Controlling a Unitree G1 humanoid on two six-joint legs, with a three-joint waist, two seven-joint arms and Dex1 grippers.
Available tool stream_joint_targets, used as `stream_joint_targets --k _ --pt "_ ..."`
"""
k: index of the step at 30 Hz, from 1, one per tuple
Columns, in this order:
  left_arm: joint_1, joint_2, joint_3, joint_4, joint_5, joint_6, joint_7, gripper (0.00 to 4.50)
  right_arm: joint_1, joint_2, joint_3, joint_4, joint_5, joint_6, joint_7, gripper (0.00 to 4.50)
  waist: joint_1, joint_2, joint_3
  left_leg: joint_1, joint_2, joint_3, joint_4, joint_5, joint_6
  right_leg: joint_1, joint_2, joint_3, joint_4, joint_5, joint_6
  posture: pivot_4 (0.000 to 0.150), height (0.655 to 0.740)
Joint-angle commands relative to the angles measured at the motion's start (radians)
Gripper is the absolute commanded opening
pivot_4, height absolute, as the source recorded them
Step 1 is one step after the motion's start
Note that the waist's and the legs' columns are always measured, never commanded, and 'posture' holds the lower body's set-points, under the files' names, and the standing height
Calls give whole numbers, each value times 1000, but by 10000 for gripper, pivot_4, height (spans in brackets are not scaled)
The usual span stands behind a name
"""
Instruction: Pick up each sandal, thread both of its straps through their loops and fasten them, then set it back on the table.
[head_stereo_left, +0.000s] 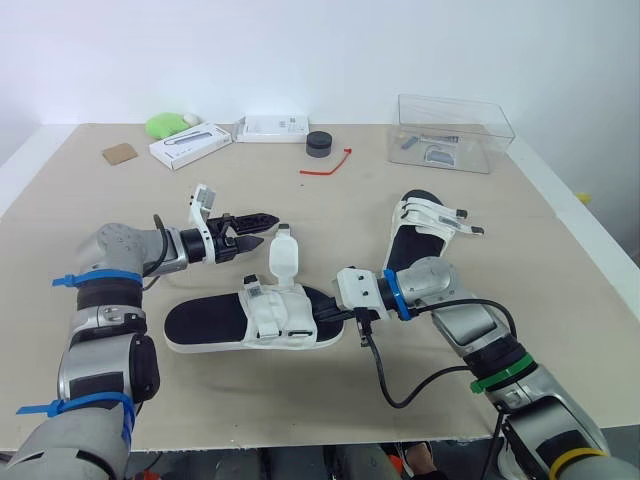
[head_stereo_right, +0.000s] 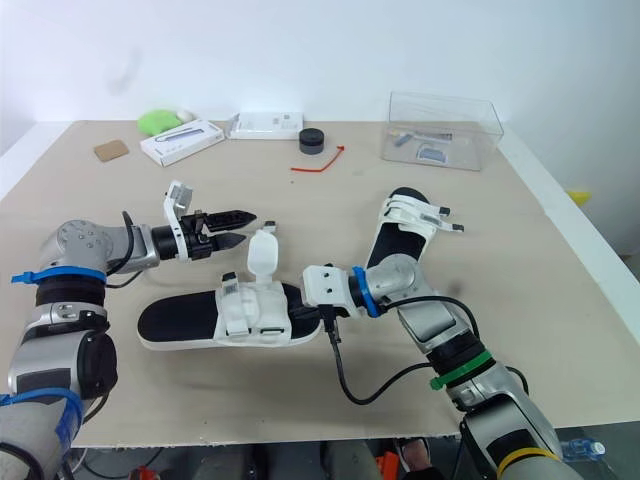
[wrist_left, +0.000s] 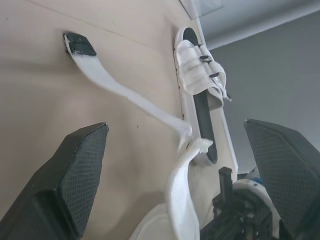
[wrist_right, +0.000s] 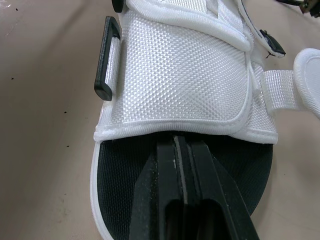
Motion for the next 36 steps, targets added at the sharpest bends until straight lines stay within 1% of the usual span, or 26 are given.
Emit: stream_joint_targets --k 1,4,9,12,14,17,23,26,29,34,36 --pt "-76 -31 17 90 9 -18 -24 44708 15 -8 16 26 -45 14 -14 0 0 0 0 0 0 0 0 0 0 0 0 0 0 0 0 1500 7400" --pt "-132 -47 26 178 29 -50 -37 44708 11 -7 20 30 -50 10 -15 0 -1 0 0 0 0 1 0 1 -1 0 0 1 0 1 1 1500 7400" --pt "-196 -68 -3 251 80 -106 -92 44708 10 -9 16 27 -50 13 -19 0 -2 0 0 0 0 0 0 1 -1 0 2 2 0 1 1 1500 7400" --pt "-217 -67 -4 285 100 -134 -126 44708 17 -14 13 19 -50 16 -21 0 -3 0 0 0 0 1 0 1 -1 0 2 2 0 1 1 1500 7400" --pt "-231 -67 24 324 99 -149 -121 44708 20 -17 12 14 -49 19 -21 0 -4 0 0 0 0 1 0 1 -1 0 2 3 0 1 1 1500 7400" --pt "-233 -71 25 352 122 -196 -133 44708 25 -18 13 8 -50 22 -23 0 -3 0 0 -1 0 0 0 1 -1 -1 2 2 0 1 1 1500 7400" --pt "-238 -88 -27 339 184 -268 -200 44708 21 -19 15 10 -51 23 -24 0 -3 0 0 -1 0 0 0 1 -1 -1 2 2 0 1 1 1500 7400" --pt "-248 -94 -17 362 196 -284 -203 44708 16 -16 16 16 -52 20 -24 0 -3 0 0 -1 0 0 0 1 -1 -1 2 3 0 1 1 1500 7400" --pt "-239 -106 -64 329 226 -294 -272 44708 14 -14 17 16 -52 21 -24 0 -3 0 0 -1 0 0 0 1 -1 -1 2 3 0 1 1 1500 7400" --pt "-236 -107 -76 300 250 -355 -301 44708 15 -15 17 17 -52 22 -24 0 -4 0 0 -1 0 0 0 1 -1 -1 3 3 0 1 1 1500 7400" --pt "-226 -102 -86 267 257 -375 -324 39641 15 -15 16 17 -52 22 -24 0 -4 0 0 -1 0 0 0 1 -1 -1 3 3 0 1 1 1500 7400"
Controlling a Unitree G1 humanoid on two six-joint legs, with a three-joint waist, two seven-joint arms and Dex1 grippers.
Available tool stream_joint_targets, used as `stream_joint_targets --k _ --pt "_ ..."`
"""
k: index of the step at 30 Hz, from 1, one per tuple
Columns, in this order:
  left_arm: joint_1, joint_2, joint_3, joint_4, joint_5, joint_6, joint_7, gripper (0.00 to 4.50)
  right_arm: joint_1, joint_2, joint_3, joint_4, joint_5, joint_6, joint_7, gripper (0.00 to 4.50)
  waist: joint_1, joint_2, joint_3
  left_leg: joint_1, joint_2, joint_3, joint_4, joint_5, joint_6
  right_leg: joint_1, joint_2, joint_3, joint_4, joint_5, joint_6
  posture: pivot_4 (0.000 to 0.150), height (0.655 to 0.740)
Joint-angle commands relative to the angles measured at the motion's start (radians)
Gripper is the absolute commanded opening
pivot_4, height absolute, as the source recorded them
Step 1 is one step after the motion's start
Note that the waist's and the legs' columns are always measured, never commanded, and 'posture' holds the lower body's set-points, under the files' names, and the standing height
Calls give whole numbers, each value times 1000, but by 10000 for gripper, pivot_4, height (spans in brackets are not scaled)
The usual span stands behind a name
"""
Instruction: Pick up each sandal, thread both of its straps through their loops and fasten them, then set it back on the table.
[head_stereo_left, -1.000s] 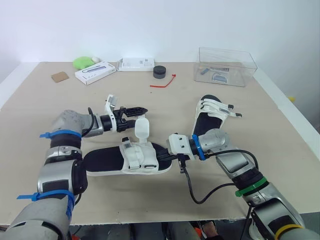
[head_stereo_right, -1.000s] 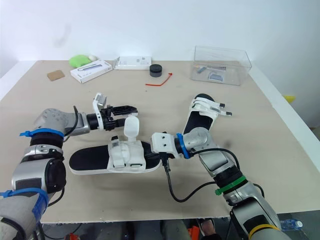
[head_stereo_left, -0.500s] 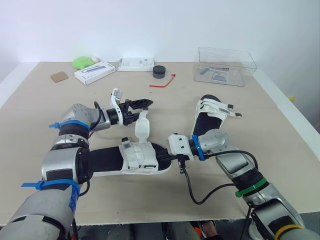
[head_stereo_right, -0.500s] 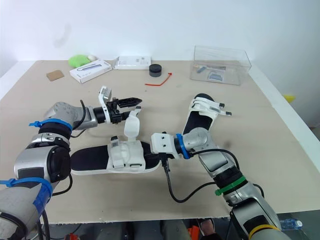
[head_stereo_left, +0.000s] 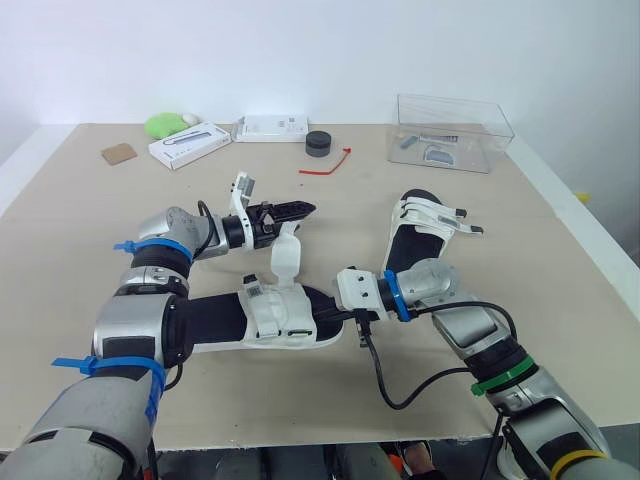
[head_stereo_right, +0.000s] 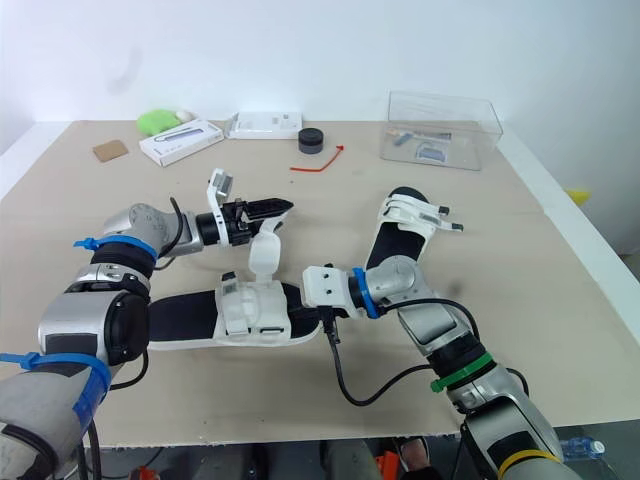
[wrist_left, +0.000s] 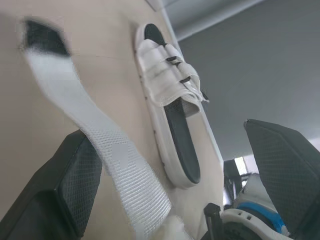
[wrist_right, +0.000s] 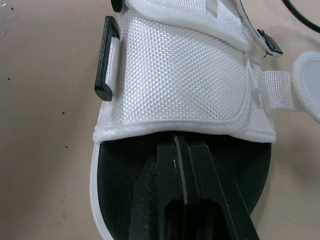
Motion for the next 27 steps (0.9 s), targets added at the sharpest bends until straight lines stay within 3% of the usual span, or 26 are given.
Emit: stream_joint_targets --k 1,3,4,5,7,8,11,15,22,25,27 --pt "-3 19 -18 -92 17 -49 -53 35129 6 -15 15 34 -46 19 -5 0 0 0 0 0 0 0 0 0 0 0 0 0 0 0 0 1500 7400" --pt "14 24 -30 -129 19 -48 -74 26954 7 -15 15 34 -46 18 -5 0 0 0 0 0 0 0 0 0 0 0 0 0 0 0 0 1500 7400" --pt "20 27 -26 -135 16 -40 -77 26954 6 -15 15 35 -46 17 -5 0 0 0 0 0 0 0 0 0 0 0 0 0 0 0 0 1500 7400" --pt "27 29 -21 -143 10 -40 -80 20942 6 -14 16 36 -47 16 -5 0 0 0 0 0 0 0 0 0 0 0 0 0 0 0 0 1500 7400" --pt "35 29 -9 -155 2 -36 -71 15647 5 -13 17 38 -47 15 -5 0 0 0 0 0 0 0 0 0 0 0 0 0 0 0 0 1500 7400" --pt "38 29 -10 -161 6 -42 -64 9817 4 -12 18 40 -47 14 -5 0 0 0 0 0 0 0 0 0 0 0 0 0 0 0 0 1500 7400" --pt "50 28 -19 -186 13 -58 -69 997 1 -9 20 45 -48 9 -3 0 0 0 0 0 0 0 0 0 0 0 0 0 0 0 0 1500 7400" --pt "93 27 -45 -332 18 -121 -85 163 -1 -10 20 48 -48 6 -1 0 0 0 0 0 1 0 0 0 0 0 0 1 0 0 0 1500 7400" --pt "353 91 -218 -866 146 -471 -143 163 4 -20 18 40 -48 8 3 0 -2 0 0 0 1 1 0 0 0 0 -4 4 0 0 0 1500 7400" --pt "511 169 -295 -1107 266 -846 -227 163 9 -25 19 37 -49 5 4 0 0 0 0 0 1 1 -1 0 0 -1 -5 5 0 1 -1 1500 7400" --pt "576 205 -322 -1165 303 -1021 -272 163 10 -26 19 36 -49 3 5 0 3 1 0 1 1 2 -1 0 -1 0 -6 5 0 0 -1 1500 7400"
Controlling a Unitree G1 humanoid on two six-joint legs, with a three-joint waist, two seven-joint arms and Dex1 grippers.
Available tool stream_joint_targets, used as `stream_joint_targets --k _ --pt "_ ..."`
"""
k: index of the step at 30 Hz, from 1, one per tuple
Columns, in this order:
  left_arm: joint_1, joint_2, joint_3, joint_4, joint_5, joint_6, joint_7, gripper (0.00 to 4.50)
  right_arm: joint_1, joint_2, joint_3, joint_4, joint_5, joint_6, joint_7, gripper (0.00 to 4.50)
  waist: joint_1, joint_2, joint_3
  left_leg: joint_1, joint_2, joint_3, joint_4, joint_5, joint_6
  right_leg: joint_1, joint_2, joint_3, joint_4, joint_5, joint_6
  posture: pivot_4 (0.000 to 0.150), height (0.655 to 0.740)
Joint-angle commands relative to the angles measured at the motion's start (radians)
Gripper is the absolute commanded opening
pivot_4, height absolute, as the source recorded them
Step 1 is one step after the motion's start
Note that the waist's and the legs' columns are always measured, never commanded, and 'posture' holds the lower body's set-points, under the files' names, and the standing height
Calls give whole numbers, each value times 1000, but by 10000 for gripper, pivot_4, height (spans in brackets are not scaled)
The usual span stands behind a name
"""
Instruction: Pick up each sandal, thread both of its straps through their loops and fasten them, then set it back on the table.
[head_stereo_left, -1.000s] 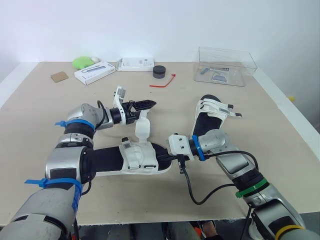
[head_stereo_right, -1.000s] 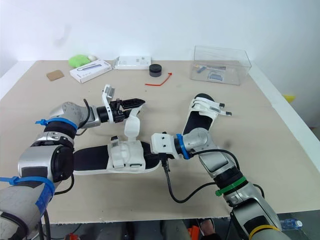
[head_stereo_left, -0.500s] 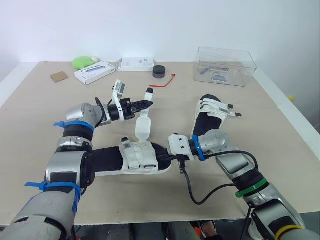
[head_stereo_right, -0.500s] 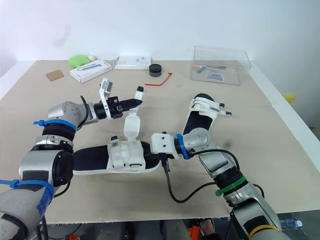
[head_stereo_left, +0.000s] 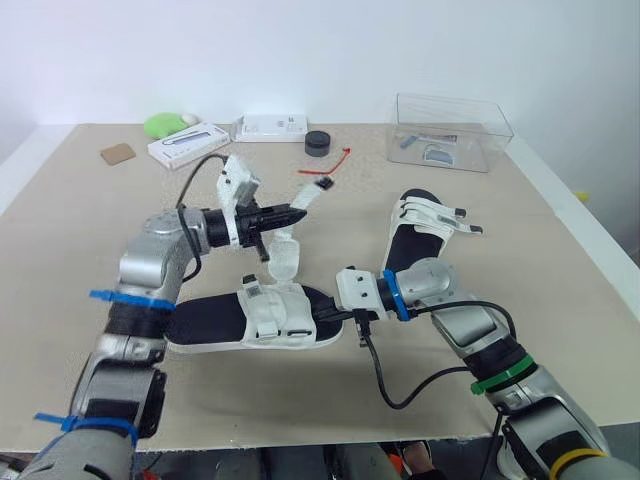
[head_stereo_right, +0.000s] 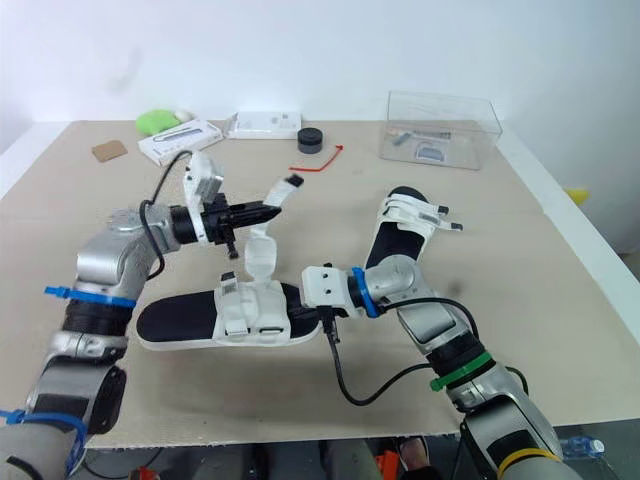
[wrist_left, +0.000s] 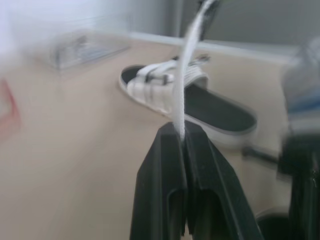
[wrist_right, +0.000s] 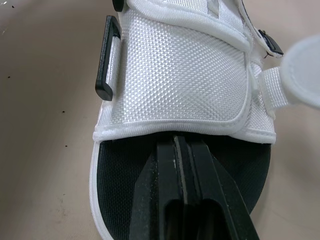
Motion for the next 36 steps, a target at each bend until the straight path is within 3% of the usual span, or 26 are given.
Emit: stream_joint_targets --k 1,9,12,15,17,20,28,29,33,36 --pt "93 61 -49 -155 83 -390 -96 163 12 -21 16 30 -47 11 2 0 4 0 0 0 0 0 0 0 0 0 -1 0 0 0 0 1500 7400" --pt "126 156 -97 -19 169 -1092 -175 163 3 -8 25 46 -52 -6 5 0 5 0 0 1 0 2 1 3 5 1 0 -2 -2 2 -4 1500 7400" --pt "118 186 -139 39 188 -1254 -161 163 3 -5 29 47 -52 -10 7 0 5 0 0 1 0 2 1 3 5 1 1 -2 -2 3 -3 1500 7400" --pt "113 213 -173 70 203 -1277 -143 163 3 -4 30 48 -51 -13 10 0 5 0 0 1 0 3 1 3 6 1 1 -3 -3 4 0 1500 7400" --pt "113 219 -177 73 202 -1241 -117 163 0 -5 31 51 -54 -18 12 0 5 0 0 1 0 3 1 3 6 1 2 -4 -3 4 0 1500 7400" --pt "111 234 -187 52 189 -1190 -90 8544 -2 -6 32 56 -56 -23 14 0 5 0 0 1 0 3 1 3 6 1 3 -4 -3 4 1 1500 7400" --pt "127 309 -204 -56 136 -1052 -105 42473 -12 -1 29 77 -57 -32 22 0 5 0 0 1 1 3 1 3 6 1 4 -5 -2 4 0 1500 7400" --pt "137 319 -196 -61 127 -1021 -101 42473 -12 0 29 80 -57 -34 22 0 5 0 0 1 1 3 1 3 6 1 4 -5 -3 4 0 1500 7400" --pt "244 425 -105 -155 -84 -547 -57 42473 -18 4 30 91 -55 -40 28 0 -1 1 0 2 3 4 0 3 6 0 4 -5 -2 2 3 1500 7400" --pt "357 550 -35 -283 -306 -153 -25 42473 -24 4 29 103 -54 -48 34 0 0 1 1 1 4 2 0 3 6 0 5 -8 -1 -1 5 1500 7400"
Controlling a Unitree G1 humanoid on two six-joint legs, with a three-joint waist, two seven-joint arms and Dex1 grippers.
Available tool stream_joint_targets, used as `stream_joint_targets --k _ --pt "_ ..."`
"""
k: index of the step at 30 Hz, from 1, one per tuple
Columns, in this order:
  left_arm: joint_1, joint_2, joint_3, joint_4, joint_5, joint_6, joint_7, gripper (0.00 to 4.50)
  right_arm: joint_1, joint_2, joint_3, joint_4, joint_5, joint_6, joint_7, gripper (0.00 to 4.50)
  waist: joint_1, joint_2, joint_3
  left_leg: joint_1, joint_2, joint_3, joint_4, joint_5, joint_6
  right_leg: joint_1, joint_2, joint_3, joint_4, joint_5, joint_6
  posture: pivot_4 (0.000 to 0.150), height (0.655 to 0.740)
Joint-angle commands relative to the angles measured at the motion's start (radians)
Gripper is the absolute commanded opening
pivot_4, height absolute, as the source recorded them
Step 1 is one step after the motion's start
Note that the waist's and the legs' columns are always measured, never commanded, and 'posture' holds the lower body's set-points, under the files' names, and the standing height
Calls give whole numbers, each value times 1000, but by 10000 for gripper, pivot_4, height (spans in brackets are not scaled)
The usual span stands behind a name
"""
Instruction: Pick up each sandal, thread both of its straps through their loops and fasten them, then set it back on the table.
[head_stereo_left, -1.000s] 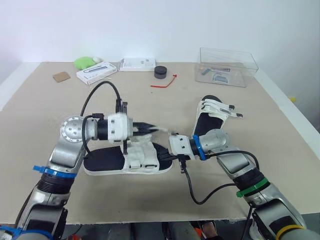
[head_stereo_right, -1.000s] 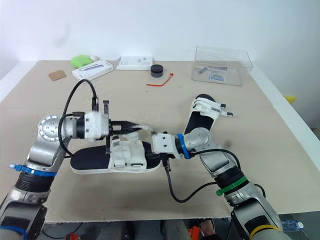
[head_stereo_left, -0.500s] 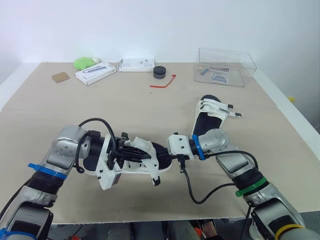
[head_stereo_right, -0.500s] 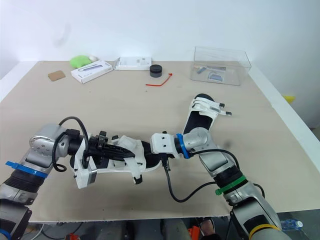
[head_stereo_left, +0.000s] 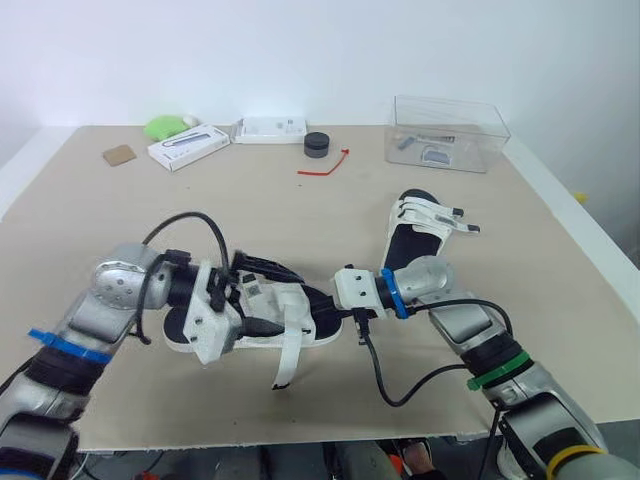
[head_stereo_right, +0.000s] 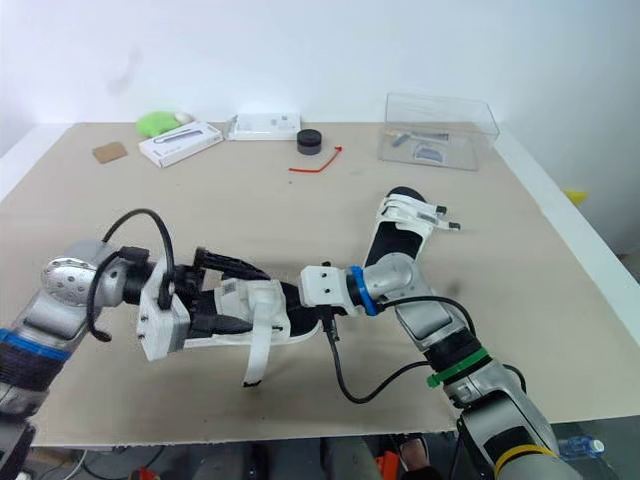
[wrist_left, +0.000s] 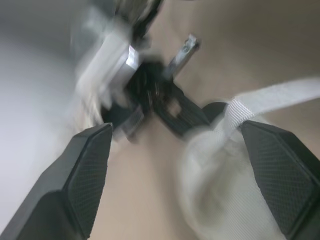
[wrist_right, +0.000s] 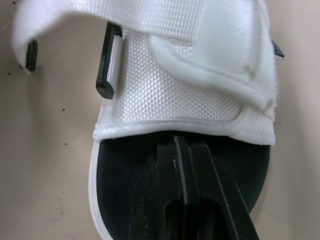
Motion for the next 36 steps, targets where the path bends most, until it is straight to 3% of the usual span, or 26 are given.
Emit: stream_joint_targets --k 1,6,9,14,19,22,28,31,36 --pt "106 127 117 -165 -295 491 56 42473 6 -15 21 47 -45 2 13 0 0 1 0 0 0 0 0 0 0 0 0 -1 1 -1 0 1500 7400" --pt "188 253 255 -255 -783 1015 146 42473 -5 -12 21 65 -45 -8 29 0 2 0 1 0 0 -2 0 0 0 0 -2 -2 1 -2 -1 1500 7400" --pt "258 292 315 -325 -916 1156 159 42473 -10 -11 21 74 -46 -13 33 0 1 0 1 1 0 -2 -1 0 0 0 -3 -2 1 -2 -2 1500 7400" --pt "409 209 270 -481 -892 1203 277 42473 -17 -4 21 84 -48 -12 33 0 4 3 1 2 -2 -1 -2 0 -2 0 -4 -1 1 -5 -6 1500 7400" --pt "383 78 192 -485 -885 1248 430 42473 -11 -8 21 73 -48 -6 34 0 5 2 0 2 -1 -3 -2 3 -7 1 -3 0 1 -3 -7 1500 7400" --pt "343 20 140 -464 -804 1257 490 42473 -10 -10 18 70 -47 0 34 0 6 2 0 3 -2 -3 -2 4 -7 2 -1 0 1 -3 -6 1500 7400" --pt "277 -71 75 -433 -711 1276 533 42473 -1 -16 17 51 -46 13 35 0 6 2 0 2 -3 -3 -2 4 -7 1 0 3 1 -2 -6 1500 7400" --pt "270 -91 55 -418 -665 1270 523 35065 5 -18 16 41 -45 19 34 0 6 2 0 2 -3 -3 -2 4 -6 1 0 3 1 -2 -8 1500 7400" --pt "263 -129 40 -421 -655 1279 502 10411 15 -23 13 25 -46 28 33 0 6 2 0 2 -3 -3 -2 4 -6 1 0 2 1 -2 -8 1500 7400"
